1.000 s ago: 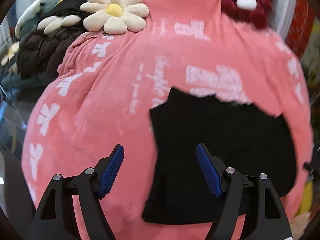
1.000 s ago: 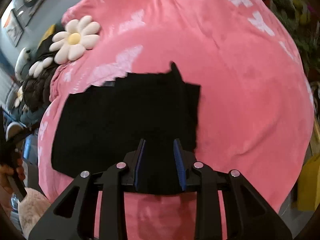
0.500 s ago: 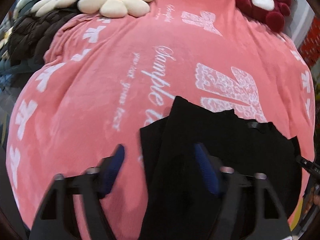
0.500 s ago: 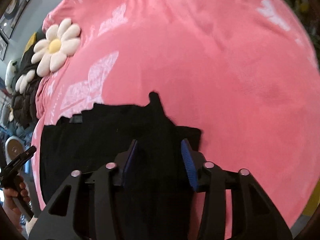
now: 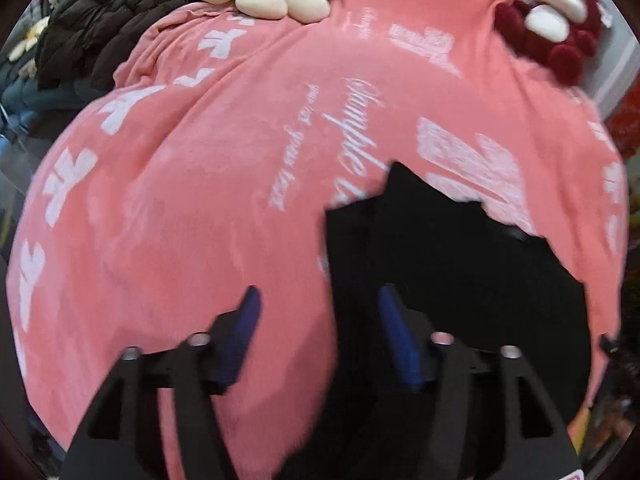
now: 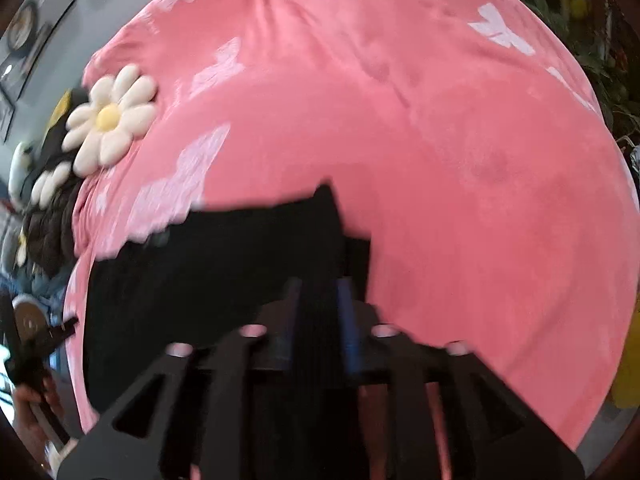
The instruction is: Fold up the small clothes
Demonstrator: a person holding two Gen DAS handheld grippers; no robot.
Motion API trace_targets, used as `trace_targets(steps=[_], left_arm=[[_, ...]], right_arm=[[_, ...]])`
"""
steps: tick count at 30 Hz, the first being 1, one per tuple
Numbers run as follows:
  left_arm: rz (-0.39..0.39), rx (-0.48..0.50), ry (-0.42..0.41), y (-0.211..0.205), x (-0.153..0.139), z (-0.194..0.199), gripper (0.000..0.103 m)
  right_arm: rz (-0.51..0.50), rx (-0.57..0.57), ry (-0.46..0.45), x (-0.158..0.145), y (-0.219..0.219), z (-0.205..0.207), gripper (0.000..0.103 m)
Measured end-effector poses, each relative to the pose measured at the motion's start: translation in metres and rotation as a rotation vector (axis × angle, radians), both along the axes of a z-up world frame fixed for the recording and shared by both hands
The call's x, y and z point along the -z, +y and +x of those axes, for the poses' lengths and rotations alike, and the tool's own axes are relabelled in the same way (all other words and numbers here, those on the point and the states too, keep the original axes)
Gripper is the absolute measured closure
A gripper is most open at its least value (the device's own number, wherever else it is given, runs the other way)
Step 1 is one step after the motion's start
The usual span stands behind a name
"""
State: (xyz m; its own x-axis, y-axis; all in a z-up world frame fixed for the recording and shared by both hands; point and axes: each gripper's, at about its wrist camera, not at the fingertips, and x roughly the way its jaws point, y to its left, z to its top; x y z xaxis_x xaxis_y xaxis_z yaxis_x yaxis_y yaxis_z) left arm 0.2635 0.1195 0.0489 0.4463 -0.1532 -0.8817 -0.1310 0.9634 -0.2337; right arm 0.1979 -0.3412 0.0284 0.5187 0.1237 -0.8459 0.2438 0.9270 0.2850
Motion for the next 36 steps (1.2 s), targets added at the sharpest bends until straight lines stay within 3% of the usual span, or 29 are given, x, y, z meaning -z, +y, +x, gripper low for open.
trace_targets(steps=[6, 8, 9, 10, 11, 14, 15, 16, 18, 19, 20, 21, 22, 26, 29, 32, 33, 35, 36], left_arm=[[0.002, 0.070, 0.064, -0.009, 0.021, -0.057, 0.037], [-0.023, 0.068, 0.091, -0.011, 0.032, -0.064, 0.054], [-0.056, 0.071, 0.122, -0.012, 0.040, -0.066, 0.079], [-0.066, 0.051, 0.121, -0.011, 0.039, -0.067, 0.089], [-0.077, 0.022, 0.114, -0.007, 0.037, -0.067, 0.097], [-0.118, -0.075, 0.112, 0.007, 0.028, -0.072, 0.096], [-0.065, -0.086, 0.124, 0.007, 0.031, -0.074, 0.097], [-0.027, -0.063, 0.146, 0.004, 0.038, -0.074, 0.096], [0.011, -0.043, 0.133, 0.003, 0.036, -0.079, 0.086], [0.020, -0.041, 0.112, 0.004, 0.029, -0.082, 0.070], [0.016, -0.042, 0.103, 0.005, 0.025, -0.084, 0.057], [-0.001, -0.047, 0.088, 0.007, 0.019, -0.088, 0.037], [-0.029, -0.042, 0.077, 0.008, 0.016, -0.090, 0.030], [-0.157, -0.036, 0.108, 0.013, 0.024, -0.090, 0.023], [-0.241, -0.103, 0.196, 0.009, 0.050, -0.086, 0.023], [-0.255, -0.138, 0.151, 0.003, 0.050, -0.085, 0.021], [-0.264, -0.117, 0.138, -0.002, 0.048, -0.083, 0.022], [-0.262, -0.096, 0.122, -0.009, 0.045, -0.079, 0.044], [-0.219, -0.065, 0.135, -0.016, 0.044, -0.074, 0.074]], right_arm=[[0.060, 0.016, 0.116, 0.035, 0.007, -0.064, 0.053], [0.101, 0.003, 0.126, 0.044, 0.011, -0.070, 0.058], [0.109, -0.006, 0.125, 0.044, 0.013, -0.071, 0.075], [0.127, -0.003, 0.111, 0.038, 0.013, -0.072, 0.089], [0.130, 0.010, 0.091, 0.031, 0.012, -0.073, 0.089], [0.083, 0.027, 0.056, 0.017, 0.008, -0.074, 0.088], [0.071, 0.009, 0.103, 0.027, 0.009, -0.071, 0.087], [0.079, -0.007, 0.149, 0.038, 0.010, -0.070, 0.086], [0.086, 0.001, 0.141, 0.037, 0.012, -0.075, 0.080], [0.089, 0.010, 0.121, 0.031, 0.011, -0.078, 0.074], [0.093, 0.025, 0.106, 0.027, 0.010, -0.081, 0.054], [0.104, 0.049, 0.086, 0.023, 0.008, -0.084, 0.045], [0.123, 0.060, 0.069, 0.020, 0.007, -0.087, 0.039], [0.201, 0.070, 0.077, 0.030, 0.001, -0.084, 0.039], [0.271, 0.096, 0.100, 0.046, 0.003, -0.074, 0.039], [0.292, 0.123, 0.080, 0.051, 0.007, -0.068, 0.038], [0.306, 0.124, 0.067, 0.050, 0.009, -0.065, 0.041], [0.362, 0.130, 0.060, 0.052, 0.011, -0.058, 0.080], [0.381, 0.132, 0.062, 0.052, 0.013, -0.054, 0.091]])
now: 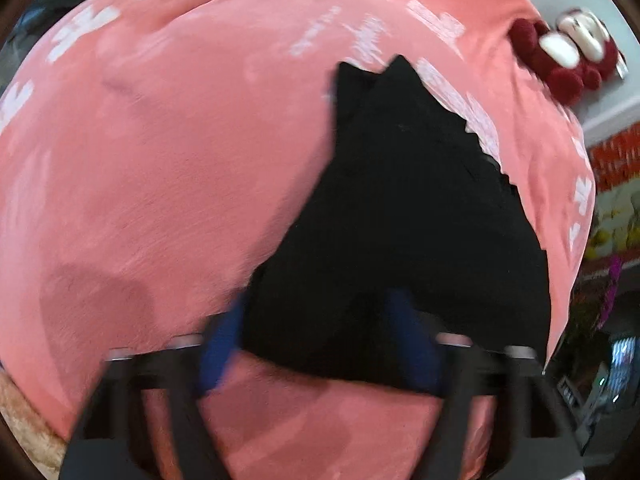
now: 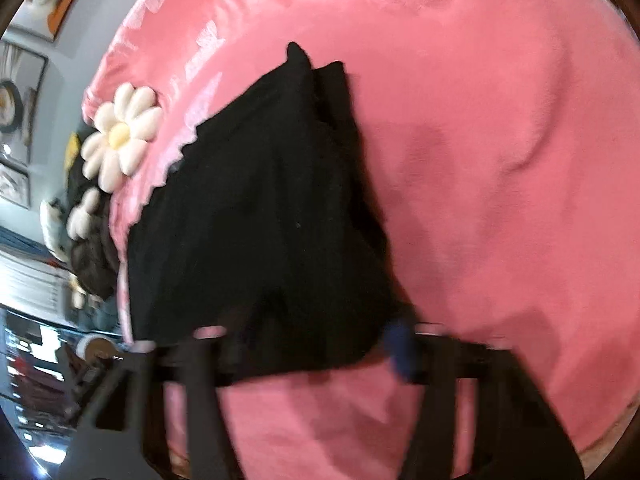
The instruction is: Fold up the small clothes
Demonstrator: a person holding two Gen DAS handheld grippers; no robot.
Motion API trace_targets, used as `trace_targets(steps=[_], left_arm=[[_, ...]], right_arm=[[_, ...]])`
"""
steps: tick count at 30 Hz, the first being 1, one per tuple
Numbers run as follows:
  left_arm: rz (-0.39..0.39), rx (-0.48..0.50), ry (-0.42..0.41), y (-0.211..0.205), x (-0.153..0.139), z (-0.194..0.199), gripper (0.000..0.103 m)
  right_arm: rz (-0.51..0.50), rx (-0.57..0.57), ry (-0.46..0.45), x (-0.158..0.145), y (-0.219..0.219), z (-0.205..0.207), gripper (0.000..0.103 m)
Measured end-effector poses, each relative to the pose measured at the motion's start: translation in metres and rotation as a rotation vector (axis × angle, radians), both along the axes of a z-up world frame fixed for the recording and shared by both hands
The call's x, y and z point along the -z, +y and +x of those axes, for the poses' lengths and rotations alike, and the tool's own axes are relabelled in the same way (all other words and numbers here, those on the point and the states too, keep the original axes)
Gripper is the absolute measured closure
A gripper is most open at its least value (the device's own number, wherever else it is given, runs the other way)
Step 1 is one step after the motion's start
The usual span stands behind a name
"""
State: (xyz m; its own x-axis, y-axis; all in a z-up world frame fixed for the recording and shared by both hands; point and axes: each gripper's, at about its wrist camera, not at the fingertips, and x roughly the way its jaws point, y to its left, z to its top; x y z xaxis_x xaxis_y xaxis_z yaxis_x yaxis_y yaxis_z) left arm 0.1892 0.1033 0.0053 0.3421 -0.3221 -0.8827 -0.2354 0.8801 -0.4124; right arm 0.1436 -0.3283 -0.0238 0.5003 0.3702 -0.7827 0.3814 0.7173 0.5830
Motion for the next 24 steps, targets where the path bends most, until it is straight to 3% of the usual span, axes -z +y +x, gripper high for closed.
trace_targets(steps=[1, 8, 11, 15, 16, 18, 19, 22, 24], left_arm=[[0.017, 0.019, 0.009, -0.003, 0.000, 0.002, 0.095], [0.030, 0.081, -0.015, 0.003, -0.044, -0.019, 0.096], [0.026, 0.088, 0.008, 0.009, -0.049, -0.041, 0.098], [0.080, 0.079, 0.083, 0.015, -0.014, -0.059, 0.098], [0.096, 0.067, 0.092, 0.017, -0.005, -0.062, 0.098], [0.097, 0.030, 0.077, 0.024, -0.007, -0.067, 0.098], [0.085, 0.022, 0.050, 0.024, -0.015, -0.068, 0.098], [0.121, 0.055, -0.045, 0.014, -0.043, -0.063, 0.095], [0.148, 0.105, -0.110, -0.004, -0.061, -0.050, 0.086]], right_arm=[[-0.003, 0.001, -0.007, -0.004, 0.001, 0.002, 0.091], [-0.067, -0.064, -0.050, -0.051, 0.002, -0.028, 0.093], [-0.087, -0.087, 0.015, -0.041, 0.002, -0.049, 0.092], [-0.150, -0.059, 0.160, -0.007, 0.003, -0.063, 0.084], [-0.149, -0.042, 0.143, -0.011, 0.001, -0.064, 0.083], [-0.242, -0.010, 0.082, -0.035, 0.003, -0.066, 0.082], [-0.295, -0.023, 0.033, -0.051, 0.007, -0.065, 0.082], [-0.321, -0.090, -0.054, -0.075, 0.020, -0.054, 0.082], [-0.363, -0.148, -0.070, -0.081, 0.031, -0.034, 0.082]])
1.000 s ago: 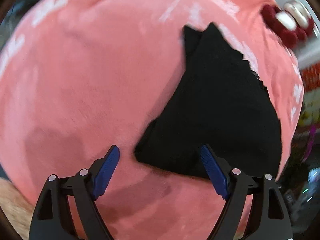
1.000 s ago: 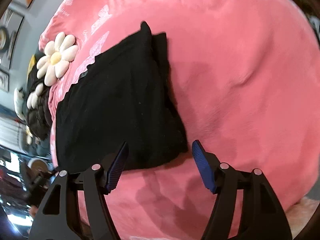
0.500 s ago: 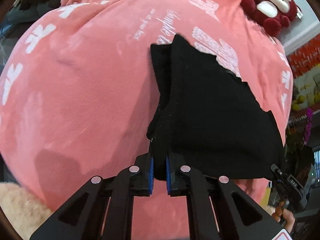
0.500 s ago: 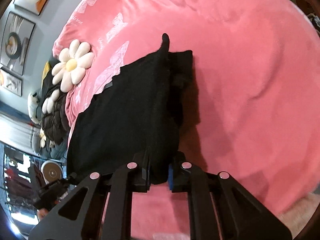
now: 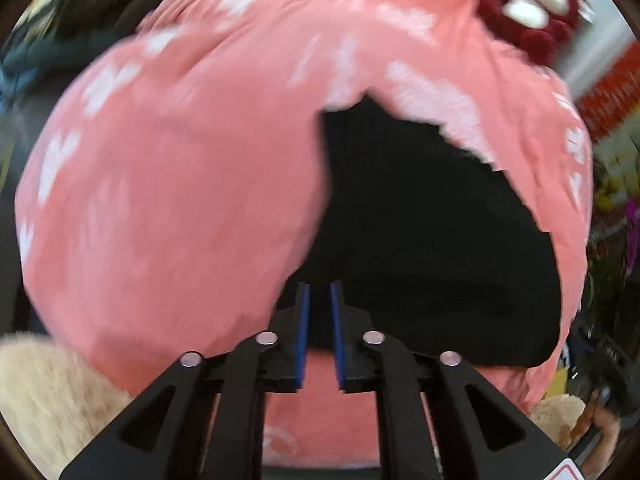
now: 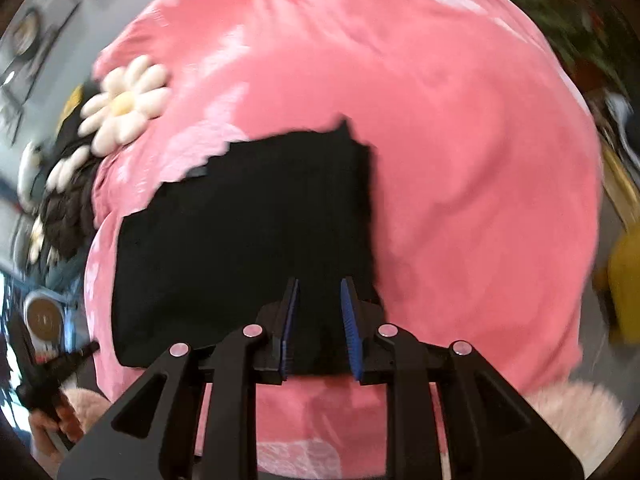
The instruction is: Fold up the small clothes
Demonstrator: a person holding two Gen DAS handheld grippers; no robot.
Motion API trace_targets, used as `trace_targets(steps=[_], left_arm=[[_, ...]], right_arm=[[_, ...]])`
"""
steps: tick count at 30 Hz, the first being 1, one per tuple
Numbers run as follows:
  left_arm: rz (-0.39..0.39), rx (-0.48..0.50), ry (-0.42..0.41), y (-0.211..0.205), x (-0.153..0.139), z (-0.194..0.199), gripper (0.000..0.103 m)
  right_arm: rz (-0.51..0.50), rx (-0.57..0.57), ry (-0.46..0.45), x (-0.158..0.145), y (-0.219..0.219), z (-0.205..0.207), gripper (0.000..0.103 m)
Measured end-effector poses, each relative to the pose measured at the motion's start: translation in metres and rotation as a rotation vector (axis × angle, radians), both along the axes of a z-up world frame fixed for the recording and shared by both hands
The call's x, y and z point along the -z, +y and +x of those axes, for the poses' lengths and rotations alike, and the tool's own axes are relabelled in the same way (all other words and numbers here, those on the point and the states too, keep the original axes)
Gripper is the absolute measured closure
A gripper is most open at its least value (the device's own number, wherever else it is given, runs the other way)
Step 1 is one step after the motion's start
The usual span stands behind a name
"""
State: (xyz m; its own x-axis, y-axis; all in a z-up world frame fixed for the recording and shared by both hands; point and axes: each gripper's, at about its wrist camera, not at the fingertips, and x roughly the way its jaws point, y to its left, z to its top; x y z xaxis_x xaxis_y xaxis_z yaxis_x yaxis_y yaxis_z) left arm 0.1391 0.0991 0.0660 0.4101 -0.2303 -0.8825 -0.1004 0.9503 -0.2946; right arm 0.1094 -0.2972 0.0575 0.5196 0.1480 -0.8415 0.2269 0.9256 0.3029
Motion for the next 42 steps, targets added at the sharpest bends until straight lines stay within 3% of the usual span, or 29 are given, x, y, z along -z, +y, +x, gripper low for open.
trace_targets(steps=[1, 4, 6, 7, 8, 13, 16, 18, 19, 20, 21, 24, 27, 29, 30, 32, 33, 35, 36, 37, 38, 40, 42], left_arm=[[0.016, 0.022, -0.027, -0.010, -0.007, 0.008, 0.077], [0.063, 0.054, -0.055, -0.030, -0.013, 0.027, 0.072], [0.058, 0.062, -0.060, -0.033, -0.015, 0.037, 0.063], [0.047, 0.058, -0.063, -0.033, -0.016, 0.046, 0.053], [0.036, 0.055, -0.066, -0.031, -0.015, 0.055, 0.048], [0.057, 0.004, -0.066, -0.021, -0.006, 0.107, 0.043], [0.025, -0.016, -0.038, -0.017, 0.008, 0.136, 0.039], [0.008, -0.036, -0.011, -0.014, 0.023, 0.153, 0.041], [-0.031, -0.027, -0.008, -0.013, 0.032, 0.159, 0.057], [-0.054, -0.015, -0.004, -0.014, 0.038, 0.162, 0.081], [-0.058, -0.005, 0.013, -0.014, 0.042, 0.164, 0.100], [-0.107, -0.055, -0.056, -0.002, 0.029, 0.152, 0.100], [-0.064, -0.082, -0.113, 0.005, 0.016, 0.142, 0.100], [-0.026, -0.109, -0.113, 0.008, 0.021, 0.144, 0.099], [0.003, -0.111, -0.083, 0.008, 0.031, 0.148, 0.096], [0.038, -0.096, 0.024, 0.005, 0.051, 0.152, 0.090], [0.039, -0.092, 0.026, 0.004, 0.050, 0.150, 0.089], [0.051, -0.077, -0.046, 0.003, 0.032, 0.133, 0.073], [0.058, -0.073, -0.073, 0.003, 0.025, 0.124, 0.059], [0.060, -0.063, -0.108, 0.003, 0.016, 0.111, 0.052], [0.054, -0.040, -0.135, 0.001, 0.010, 0.098, 0.051], [0.056, 0.008, -0.137, -0.007, 0.007, 0.079, 0.051], [0.063, 0.067, -0.115, -0.020, 0.011, 0.055, 0.051]], right_arm=[[-0.017, -0.011, 0.012, 0.002, 0.002, 0.007, 0.082], [0.008, 0.025, 0.053, 0.014, -0.009, 0.035, 0.081], [0.005, 0.042, 0.038, 0.014, -0.023, 0.046, 0.069], [-0.030, 0.046, 0.029, 0.013, -0.026, 0.057, 0.052], [-0.047, 0.040, 0.025, 0.013, -0.029, 0.065, 0.044], [-0.080, 0.006, 0.044, 0.021, -0.040, 0.110, 0.044], [-0.082, -0.002, 0.072, 0.033, -0.045, 0.127, 0.044], [-0.064, -0.019, 0.077, 0.043, -0.048, 0.137, 0.057], [-0.036, -0.037, 0.085, 0.048, -0.048, 0.141, 0.084], [-0.012, -0.046, 0.087, 0.049, -0.047, 0.143, 0.101], [0.003, -0.049, 0.061, 0.044, -0.045, 0.142, 0.101], [0.000, -0.096, -0.094, 0.001, -0.030, 0.134, 0.101], [-0.005, -0.111, -0.150, -0.015, -0.024, 0.139, 0.101], [-0.064, -0.107, -0.078, 0.006, -0.024, 0.155, 0.098], [-0.102, -0.098, 0.034, 0.032, -0.027, 0.164, 0.096], [-0.106, -0.051, 0.132, 0.058, -0.035, 0.163, 0.096], [-0.079, -0.029, 0.095, 0.054, -0.038, 0.153, 0.096], [-0.056, -0.002, -0.016, 0.030, -0.035, 0.123, 0.096], [-0.033, -0.010, -0.048, 0.021, -0.032, 0.108, 0.096], [-0.019, -0.020, -0.064, 0.015, -0.029, 0.097, 0.096], [-0.014, -0.034, -0.070, 0.010, -0.022, 0.079, 0.096], [-0.005, -0.063, -0.027, 0.018, -0.015, 0.059, 0.096], [-0.052, -0.075, 0.098, 0.053, -0.010, 0.043, 0.098]])
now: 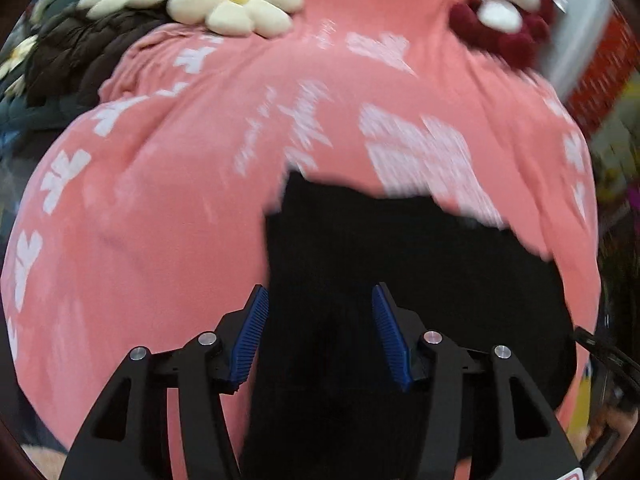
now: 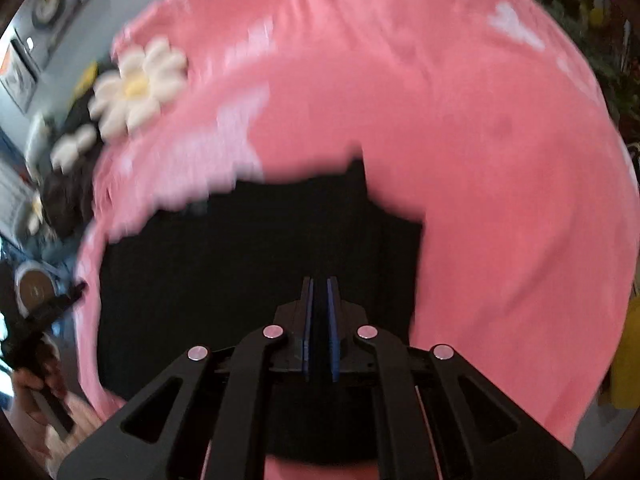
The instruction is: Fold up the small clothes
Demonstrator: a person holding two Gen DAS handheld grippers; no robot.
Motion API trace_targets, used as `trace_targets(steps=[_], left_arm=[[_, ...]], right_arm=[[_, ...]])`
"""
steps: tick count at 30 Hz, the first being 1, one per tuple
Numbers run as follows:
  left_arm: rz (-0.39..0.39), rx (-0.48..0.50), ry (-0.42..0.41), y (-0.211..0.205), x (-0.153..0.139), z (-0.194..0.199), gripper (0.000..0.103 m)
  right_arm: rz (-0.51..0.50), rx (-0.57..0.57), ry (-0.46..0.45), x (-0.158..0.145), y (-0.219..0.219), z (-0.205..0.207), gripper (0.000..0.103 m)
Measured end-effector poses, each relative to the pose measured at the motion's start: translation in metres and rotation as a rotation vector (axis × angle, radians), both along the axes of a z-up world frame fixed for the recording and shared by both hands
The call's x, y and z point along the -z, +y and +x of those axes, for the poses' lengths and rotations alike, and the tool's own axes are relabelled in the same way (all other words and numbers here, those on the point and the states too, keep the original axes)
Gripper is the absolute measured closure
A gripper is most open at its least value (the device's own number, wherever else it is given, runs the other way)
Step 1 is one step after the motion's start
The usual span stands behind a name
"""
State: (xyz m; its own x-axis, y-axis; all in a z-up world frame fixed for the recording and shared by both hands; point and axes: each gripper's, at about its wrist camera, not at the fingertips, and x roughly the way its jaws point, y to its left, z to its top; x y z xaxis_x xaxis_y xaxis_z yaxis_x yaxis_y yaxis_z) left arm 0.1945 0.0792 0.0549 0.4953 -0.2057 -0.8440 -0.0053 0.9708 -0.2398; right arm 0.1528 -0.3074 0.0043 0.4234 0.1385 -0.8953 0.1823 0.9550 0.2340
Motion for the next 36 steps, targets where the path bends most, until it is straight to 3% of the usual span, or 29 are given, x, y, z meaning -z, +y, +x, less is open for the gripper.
trace_targets(steps=[1, 3, 6, 9, 12, 16, 19, 22, 24, 27, 28, 32, 35, 36], left_arm=[[0.003, 0.030, 0.017, -0.006, 0.005, -0.011, 0.051], [0.012, 0.056, 0.057, -0.016, 0.016, -0.028, 0.051], [0.007, 0.056, 0.103, -0.019, 0.029, -0.049, 0.051], [0.031, 0.052, 0.106, -0.018, 0.034, -0.066, 0.050], [0.028, 0.049, 0.099, -0.013, 0.036, -0.077, 0.040], [0.039, 0.056, 0.083, -0.010, 0.042, -0.091, 0.040], [0.072, 0.055, 0.078, -0.015, 0.043, -0.093, 0.039], [0.093, 0.063, 0.072, -0.018, 0.041, -0.093, 0.034], [0.083, 0.057, 0.071, -0.015, 0.041, -0.096, 0.032], [0.068, 0.050, 0.082, -0.011, 0.045, -0.097, 0.031], [0.070, 0.050, 0.083, -0.012, 0.046, -0.097, 0.031], [0.116, 0.071, 0.078, -0.022, 0.046, -0.097, 0.028], [0.133, 0.084, 0.076, -0.023, 0.046, -0.098, 0.028], [0.126, 0.080, 0.079, -0.022, 0.046, -0.098, 0.028]], right_arm=[[-0.004, 0.009, 0.023, 0.008, 0.000, -0.004, 0.103], [0.035, 0.078, 0.003, 0.006, -0.007, -0.024, 0.103], [0.027, 0.104, -0.051, -0.013, -0.005, -0.046, 0.096], [-0.025, 0.119, 0.003, -0.008, -0.010, -0.058, 0.095], [0.077, 0.206, -0.014, -0.014, -0.025, -0.078, 0.093], [0.042, 0.132, -0.023, -0.016, -0.008, -0.078, 0.093], [-0.016, 0.114, 0.180, 0.023, -0.001, -0.065, 0.094], [-0.061, 0.160, 0.145, 0.009, -0.003, -0.067, 0.094], [-0.078, 0.189, 0.113, -0.001, -0.004, -0.073, 0.088], [-0.039, 0.214, 0.102, -0.006, -0.009, -0.080, 0.056], [-0.030, 0.216, 0.087, -0.007, -0.010, -0.081, 0.055], [-0.031, 0.181, 0.017, -0.009, -0.003, -0.070, 0.057], [-0.077, 0.172, 0.150, 0.024, -0.001, -0.053, 0.065], [-0.061, 0.188, 0.148, 0.025, -0.003, -0.052, 0.065]])
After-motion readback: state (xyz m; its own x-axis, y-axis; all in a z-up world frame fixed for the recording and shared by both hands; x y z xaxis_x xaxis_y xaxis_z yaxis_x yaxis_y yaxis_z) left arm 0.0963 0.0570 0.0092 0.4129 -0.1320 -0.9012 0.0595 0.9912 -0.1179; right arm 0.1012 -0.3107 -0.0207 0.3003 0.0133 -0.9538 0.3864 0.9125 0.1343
